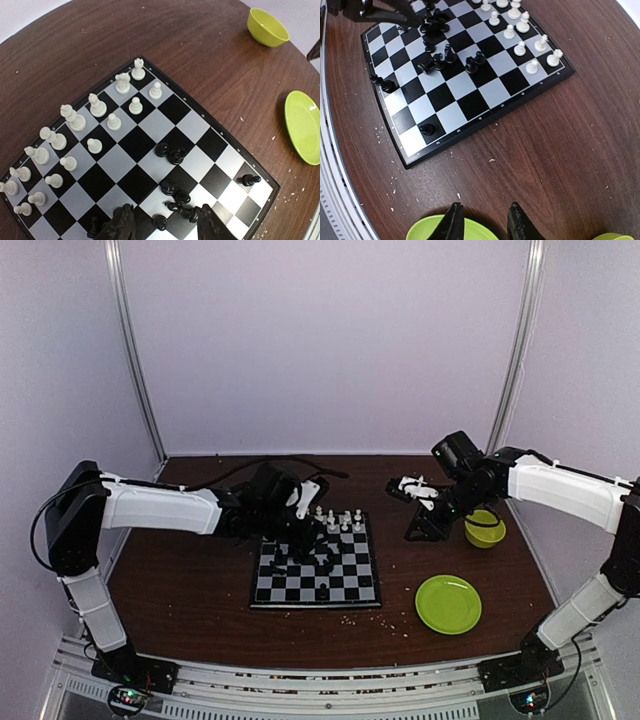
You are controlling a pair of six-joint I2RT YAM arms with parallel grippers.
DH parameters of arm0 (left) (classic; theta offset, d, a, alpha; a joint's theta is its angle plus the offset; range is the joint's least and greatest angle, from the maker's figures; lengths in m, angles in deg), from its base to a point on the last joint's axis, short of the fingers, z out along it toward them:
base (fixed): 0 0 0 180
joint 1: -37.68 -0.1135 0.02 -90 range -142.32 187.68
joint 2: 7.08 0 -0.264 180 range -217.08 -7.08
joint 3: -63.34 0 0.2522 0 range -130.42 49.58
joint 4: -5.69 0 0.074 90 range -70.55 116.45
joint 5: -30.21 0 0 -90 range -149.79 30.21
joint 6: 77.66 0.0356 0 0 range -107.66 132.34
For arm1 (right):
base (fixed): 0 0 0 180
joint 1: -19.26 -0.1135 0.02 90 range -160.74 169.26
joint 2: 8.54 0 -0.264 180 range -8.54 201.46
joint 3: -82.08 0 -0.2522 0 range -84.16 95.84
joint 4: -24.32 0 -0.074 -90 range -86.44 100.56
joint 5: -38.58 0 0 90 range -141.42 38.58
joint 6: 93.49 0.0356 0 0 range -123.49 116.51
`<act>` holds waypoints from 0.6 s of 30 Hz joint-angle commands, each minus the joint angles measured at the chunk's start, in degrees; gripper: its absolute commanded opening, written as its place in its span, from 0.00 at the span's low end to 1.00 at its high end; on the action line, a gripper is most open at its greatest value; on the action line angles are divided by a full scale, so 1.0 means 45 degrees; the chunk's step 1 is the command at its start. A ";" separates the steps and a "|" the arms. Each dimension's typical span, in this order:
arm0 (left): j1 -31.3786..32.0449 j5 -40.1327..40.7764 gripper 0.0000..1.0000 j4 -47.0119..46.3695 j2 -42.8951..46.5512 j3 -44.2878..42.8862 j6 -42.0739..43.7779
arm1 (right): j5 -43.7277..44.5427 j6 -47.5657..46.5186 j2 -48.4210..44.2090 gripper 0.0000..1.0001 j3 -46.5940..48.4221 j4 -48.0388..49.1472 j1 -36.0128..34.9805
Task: Set up the chess pieces on the board
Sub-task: Pick up the pawn from the chessboard.
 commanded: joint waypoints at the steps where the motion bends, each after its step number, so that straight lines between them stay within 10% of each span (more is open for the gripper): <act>1: 0.0017 -0.0104 0.44 0.2307 -0.0856 -0.1602 0.1364 | -0.1484 0.0387 -0.0713 0.30 -0.0481 0.1079 0.1238; 18: 0.0003 -0.0039 0.34 0.3816 -0.4075 -0.5561 0.2107 | -0.1652 -0.0146 -0.0567 0.28 -0.0638 0.1105 0.1847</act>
